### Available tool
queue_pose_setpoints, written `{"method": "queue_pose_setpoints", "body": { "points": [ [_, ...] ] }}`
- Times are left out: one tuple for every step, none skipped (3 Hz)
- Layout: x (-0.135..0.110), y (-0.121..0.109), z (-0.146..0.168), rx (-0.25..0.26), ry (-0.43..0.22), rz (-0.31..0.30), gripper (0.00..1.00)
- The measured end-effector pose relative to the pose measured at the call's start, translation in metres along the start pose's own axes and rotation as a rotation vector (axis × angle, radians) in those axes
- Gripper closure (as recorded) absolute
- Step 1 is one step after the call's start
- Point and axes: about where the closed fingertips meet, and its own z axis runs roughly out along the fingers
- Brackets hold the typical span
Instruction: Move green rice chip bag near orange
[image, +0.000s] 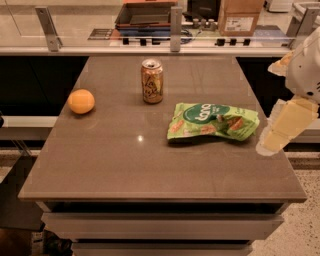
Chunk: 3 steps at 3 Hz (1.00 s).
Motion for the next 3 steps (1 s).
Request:
{"method": "queue_pose_setpoints", "body": {
  "points": [
    [-0.008, 0.001, 0.018, 0.039, -0.08, -0.007, 0.0],
    [-0.016, 0.002, 0.043, 0.056, -0.117, -0.006, 0.0],
    [-0.022, 0.002, 0.071, 0.053, -0.132, 0.005, 0.0]
  ]
}}
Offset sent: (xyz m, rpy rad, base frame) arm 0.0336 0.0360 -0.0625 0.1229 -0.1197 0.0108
